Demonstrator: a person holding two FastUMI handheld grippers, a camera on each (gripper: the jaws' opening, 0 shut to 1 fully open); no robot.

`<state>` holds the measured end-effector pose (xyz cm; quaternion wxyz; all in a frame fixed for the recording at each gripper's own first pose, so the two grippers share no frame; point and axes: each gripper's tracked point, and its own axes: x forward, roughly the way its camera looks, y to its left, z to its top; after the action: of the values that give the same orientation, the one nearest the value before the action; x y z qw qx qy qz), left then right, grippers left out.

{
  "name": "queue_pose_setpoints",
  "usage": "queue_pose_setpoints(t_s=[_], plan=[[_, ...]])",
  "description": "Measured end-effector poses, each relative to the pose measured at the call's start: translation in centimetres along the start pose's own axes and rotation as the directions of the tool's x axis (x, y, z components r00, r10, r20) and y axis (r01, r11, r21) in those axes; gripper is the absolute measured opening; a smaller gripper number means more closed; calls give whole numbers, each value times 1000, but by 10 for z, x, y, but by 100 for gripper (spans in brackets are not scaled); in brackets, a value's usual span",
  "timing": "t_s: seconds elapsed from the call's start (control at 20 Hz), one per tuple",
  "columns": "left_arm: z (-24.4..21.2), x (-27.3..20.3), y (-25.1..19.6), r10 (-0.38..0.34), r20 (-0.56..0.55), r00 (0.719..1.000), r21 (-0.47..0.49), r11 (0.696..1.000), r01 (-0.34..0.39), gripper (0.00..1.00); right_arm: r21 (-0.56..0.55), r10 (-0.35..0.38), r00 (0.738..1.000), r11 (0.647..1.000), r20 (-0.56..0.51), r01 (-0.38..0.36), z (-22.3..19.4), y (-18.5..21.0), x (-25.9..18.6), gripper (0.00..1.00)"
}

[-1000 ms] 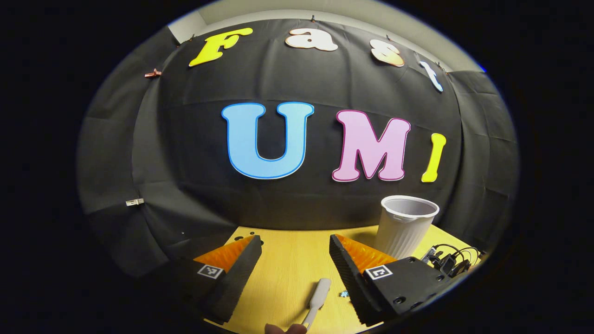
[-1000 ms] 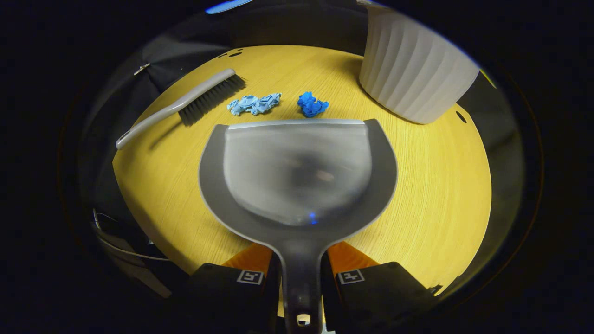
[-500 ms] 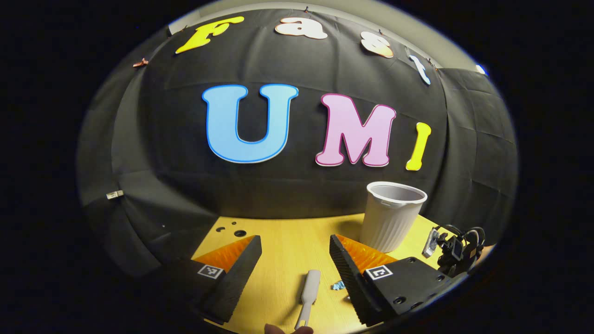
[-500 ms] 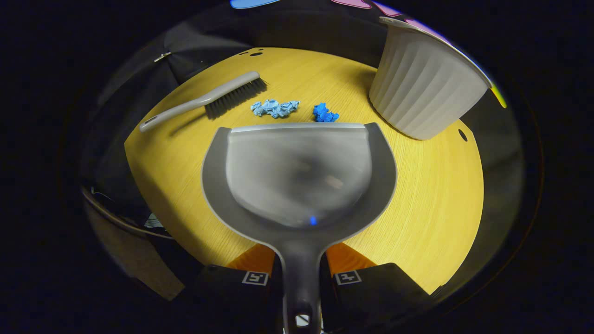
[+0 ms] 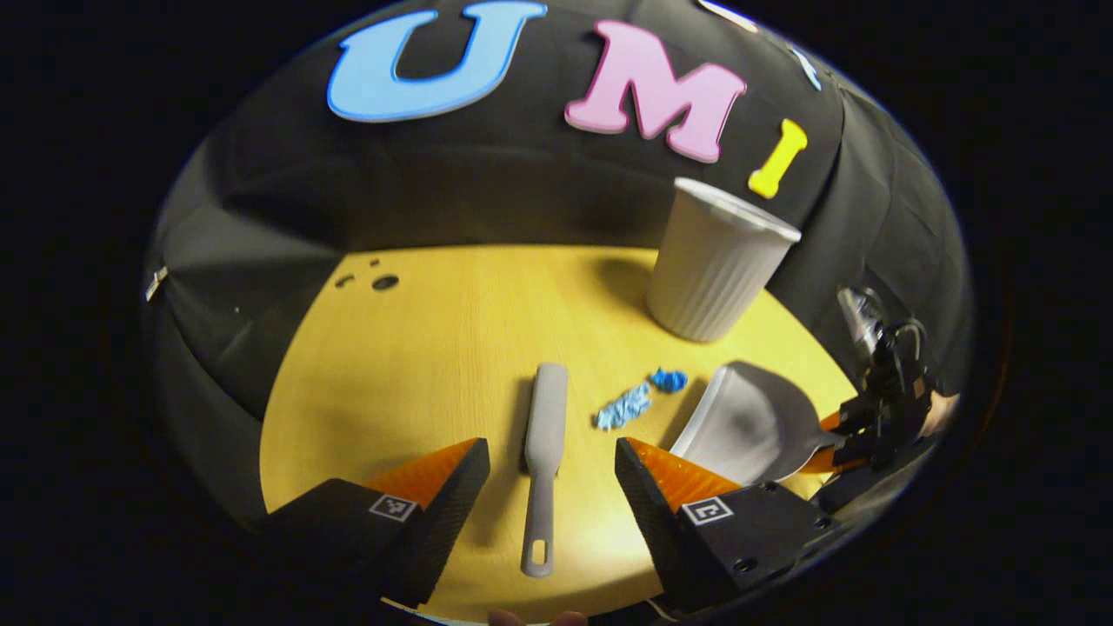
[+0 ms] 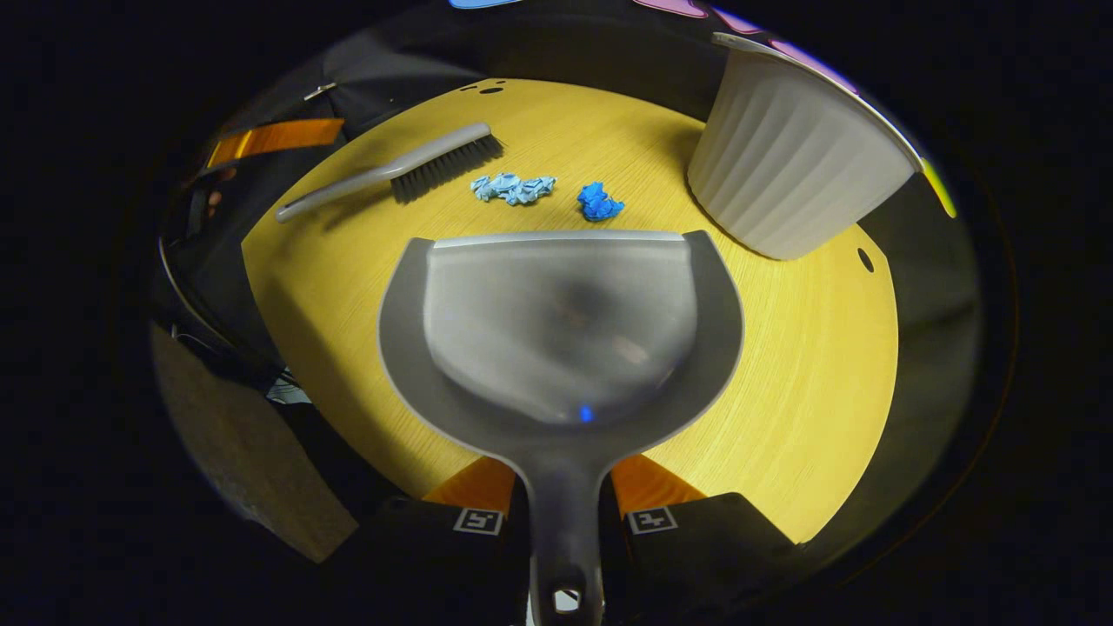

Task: Pick up the small broom and dustpan from the desktop, sweep the trash into the dustpan with the broom, and then empty the trash into the garbage bin.

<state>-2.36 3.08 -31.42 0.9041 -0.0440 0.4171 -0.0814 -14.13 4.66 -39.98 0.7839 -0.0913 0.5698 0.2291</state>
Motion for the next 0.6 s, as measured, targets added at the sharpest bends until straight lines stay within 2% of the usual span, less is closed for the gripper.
queue_pose_setpoints(t_s=[0.05, 0.2, 0.35, 0.55, 0.6], plan=[[-7, 9, 2, 3, -34, 999, 15, 1000, -2, 91, -1, 3, 1000, 1000, -3, -3, 0, 1, 0, 37], [-31, 36, 5, -5, -151, 989, 31, 999, 10, 88, -10, 3, 1000, 1000, -16, -3, 0, -1, 4, 37], [-53, 60, 10, -2, -269, 963, 25, 1000, 9, 88, -3, 3, 1000, 1000, -25, -3, -1, -3, 7, 37], [-66, 82, 17, 30, -335, 942, 66, 998, -8, 88, 13, 3, 1000, 1000, -22, -3, 2, -4, 9, 37], [-70, 85, 17, 35, -353, 935, 74, 997, -9, 82, 16, 5, 1000, 1000, -22, -5, 3, -3, 8, 37]])
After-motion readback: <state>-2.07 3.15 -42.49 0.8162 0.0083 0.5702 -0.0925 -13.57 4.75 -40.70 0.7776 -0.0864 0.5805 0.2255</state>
